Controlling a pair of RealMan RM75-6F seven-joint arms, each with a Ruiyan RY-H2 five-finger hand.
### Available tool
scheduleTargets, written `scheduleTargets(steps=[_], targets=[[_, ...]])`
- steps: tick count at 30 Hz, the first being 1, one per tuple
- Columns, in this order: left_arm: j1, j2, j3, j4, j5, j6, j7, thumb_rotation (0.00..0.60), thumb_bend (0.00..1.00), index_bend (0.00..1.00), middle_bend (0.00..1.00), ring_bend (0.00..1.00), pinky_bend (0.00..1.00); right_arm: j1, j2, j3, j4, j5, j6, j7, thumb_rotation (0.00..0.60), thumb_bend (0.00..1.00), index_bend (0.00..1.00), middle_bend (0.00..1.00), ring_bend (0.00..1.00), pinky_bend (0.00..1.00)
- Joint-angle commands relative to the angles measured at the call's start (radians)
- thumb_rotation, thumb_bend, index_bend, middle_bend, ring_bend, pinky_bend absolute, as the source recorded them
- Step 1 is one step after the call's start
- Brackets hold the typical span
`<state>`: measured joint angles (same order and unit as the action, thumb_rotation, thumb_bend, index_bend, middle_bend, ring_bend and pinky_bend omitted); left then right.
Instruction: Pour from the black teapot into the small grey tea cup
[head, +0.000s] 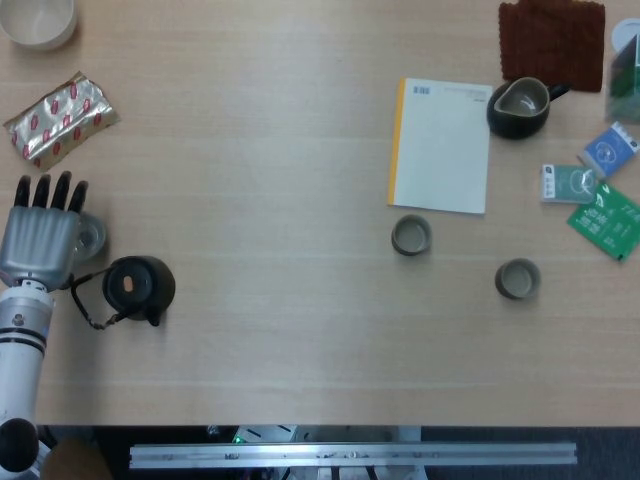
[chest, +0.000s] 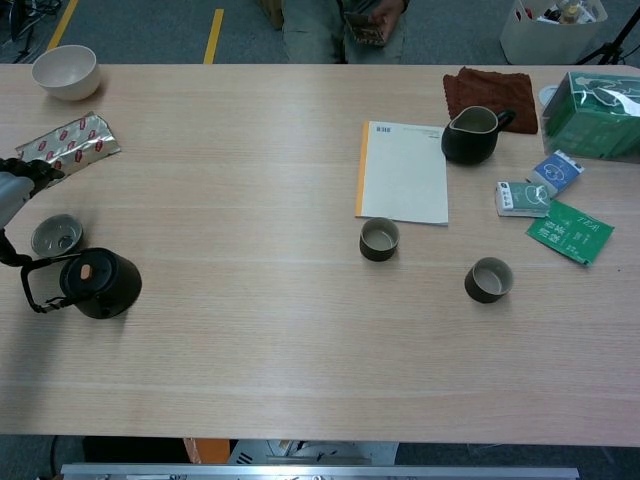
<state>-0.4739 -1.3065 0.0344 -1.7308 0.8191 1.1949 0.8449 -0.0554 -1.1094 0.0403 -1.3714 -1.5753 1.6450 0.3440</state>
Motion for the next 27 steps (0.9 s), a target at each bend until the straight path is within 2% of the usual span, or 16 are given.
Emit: scheduleTargets(steps=[1, 16, 27], targets=[[0.007, 0.011, 0.019, -0.025, 0.009, 0.008, 0.007, 0.6, 0.09, 0.0, 0.0, 0.0, 0.0, 0.0, -0.001, -0.001, 0.002, 0.0, -0.001, 0.001, 0.6, 0.15, 0.27, 0.25, 0.14, 0.27], [0.031, 0.062, 0.087, -0.168, 0.031, 0.049, 0.047, 0.6, 0.09, 0.0, 0.0, 0.0, 0.0, 0.002, -0.007, -0.001, 0.013, 0.0, -0.003, 0.012, 0.6, 0.15, 0.27, 0.25, 0.14, 0.27], [0.03, 0.06, 0.114, -0.2, 0.048, 0.048, 0.073, 0.6, 0.09, 0.0, 0.0, 0.0, 0.0, 0.001, -0.007, -0.001, 0.017, 0.002, -0.003, 0.016, 0.6, 0.15, 0.27, 0.25, 0.14, 0.27]])
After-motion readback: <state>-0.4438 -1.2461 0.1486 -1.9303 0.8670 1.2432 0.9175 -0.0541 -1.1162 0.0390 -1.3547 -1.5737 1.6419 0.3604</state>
